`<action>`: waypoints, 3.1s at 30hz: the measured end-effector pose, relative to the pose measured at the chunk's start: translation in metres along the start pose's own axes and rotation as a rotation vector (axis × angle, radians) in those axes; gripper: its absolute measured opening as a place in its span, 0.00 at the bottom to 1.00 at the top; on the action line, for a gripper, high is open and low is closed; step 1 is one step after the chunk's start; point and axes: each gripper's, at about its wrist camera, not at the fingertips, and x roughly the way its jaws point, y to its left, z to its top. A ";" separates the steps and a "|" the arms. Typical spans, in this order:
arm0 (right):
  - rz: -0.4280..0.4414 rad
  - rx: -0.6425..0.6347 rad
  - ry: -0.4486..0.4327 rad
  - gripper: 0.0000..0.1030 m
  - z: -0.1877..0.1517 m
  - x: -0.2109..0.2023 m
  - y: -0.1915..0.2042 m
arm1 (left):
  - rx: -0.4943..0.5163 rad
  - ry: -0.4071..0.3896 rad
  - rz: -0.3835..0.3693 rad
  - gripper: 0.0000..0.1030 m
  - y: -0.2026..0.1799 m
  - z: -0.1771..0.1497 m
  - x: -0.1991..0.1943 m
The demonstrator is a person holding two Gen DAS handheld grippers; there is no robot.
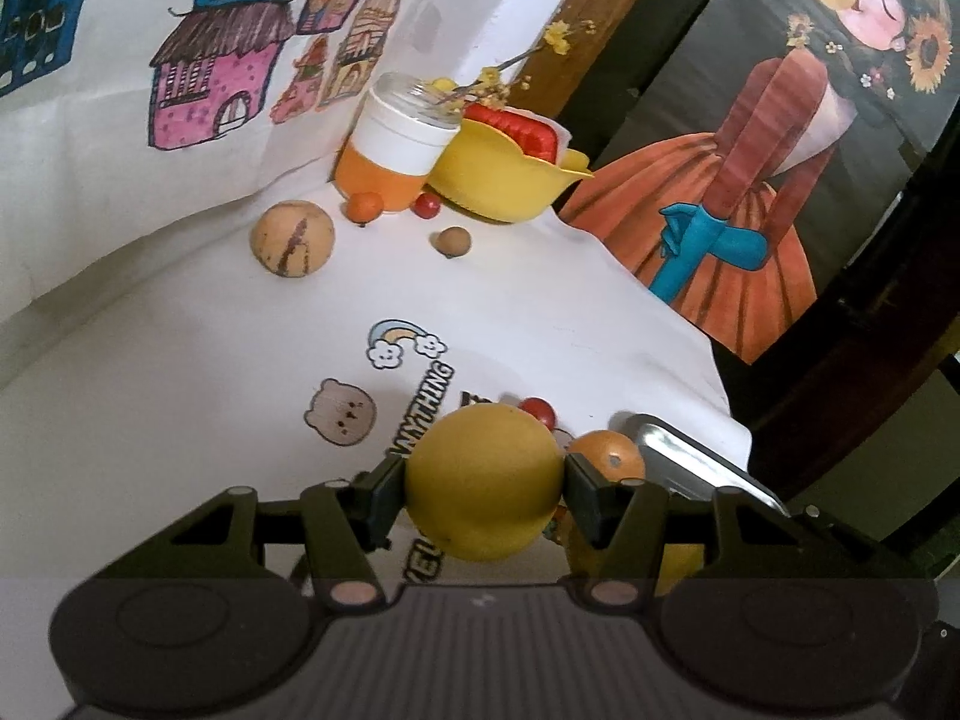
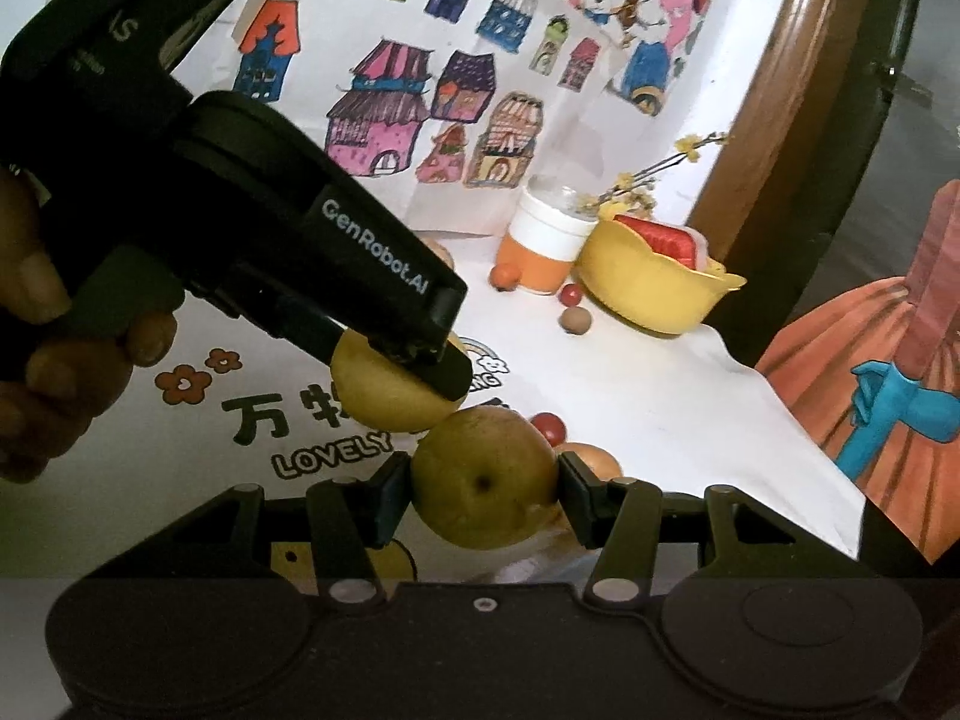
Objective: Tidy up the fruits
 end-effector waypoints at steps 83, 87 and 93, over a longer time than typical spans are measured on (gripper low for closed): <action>-0.184 0.238 0.093 0.53 -0.111 -0.125 -0.053 | 0.221 0.184 -0.146 0.60 -0.117 -0.102 0.000; -0.182 0.238 0.093 0.53 -0.111 -0.125 -0.054 | 0.222 0.184 -0.146 0.60 -0.117 -0.102 -0.001; -0.167 0.256 0.097 0.53 -0.113 -0.124 -0.055 | 0.223 0.189 -0.149 0.60 -0.116 -0.102 0.000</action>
